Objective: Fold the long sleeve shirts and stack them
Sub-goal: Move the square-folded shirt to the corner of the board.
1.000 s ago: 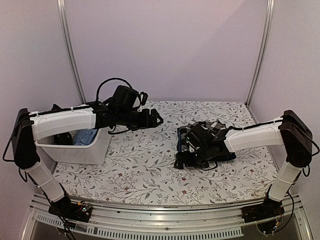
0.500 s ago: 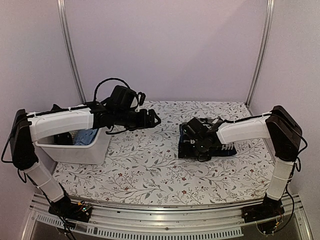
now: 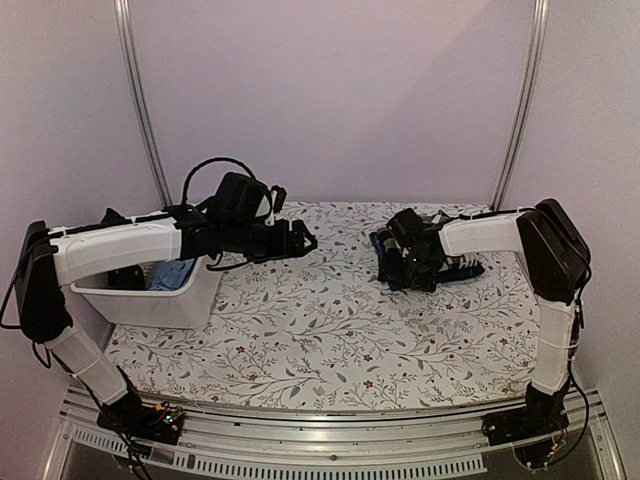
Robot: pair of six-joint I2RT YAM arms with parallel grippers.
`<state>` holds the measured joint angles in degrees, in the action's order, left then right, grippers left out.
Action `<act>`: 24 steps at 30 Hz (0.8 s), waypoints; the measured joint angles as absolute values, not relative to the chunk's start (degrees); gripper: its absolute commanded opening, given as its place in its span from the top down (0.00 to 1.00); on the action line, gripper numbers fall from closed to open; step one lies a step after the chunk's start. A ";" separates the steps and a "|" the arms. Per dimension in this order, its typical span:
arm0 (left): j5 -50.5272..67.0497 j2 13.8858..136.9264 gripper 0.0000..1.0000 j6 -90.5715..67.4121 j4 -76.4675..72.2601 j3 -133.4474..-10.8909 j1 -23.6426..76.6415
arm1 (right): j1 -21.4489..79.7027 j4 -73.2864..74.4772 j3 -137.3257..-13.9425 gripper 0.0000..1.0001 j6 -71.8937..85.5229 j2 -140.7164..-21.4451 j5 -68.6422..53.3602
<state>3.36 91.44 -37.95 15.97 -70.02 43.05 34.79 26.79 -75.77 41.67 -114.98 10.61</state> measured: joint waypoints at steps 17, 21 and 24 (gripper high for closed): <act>3.60 87.96 0.14 -37.50 16.67 -68.20 41.43 | 24.84 26.44 -92.90 0.01 38.13 -126.48 5.04; 3.68 86.28 0.14 -37.45 17.19 -67.02 41.08 | 27.20 25.26 -91.39 0.01 36.53 -125.32 3.22; 3.90 85.49 0.14 -37.45 17.45 -66.72 40.84 | 31.05 24.93 -90.65 0.01 35.40 -123.81 0.78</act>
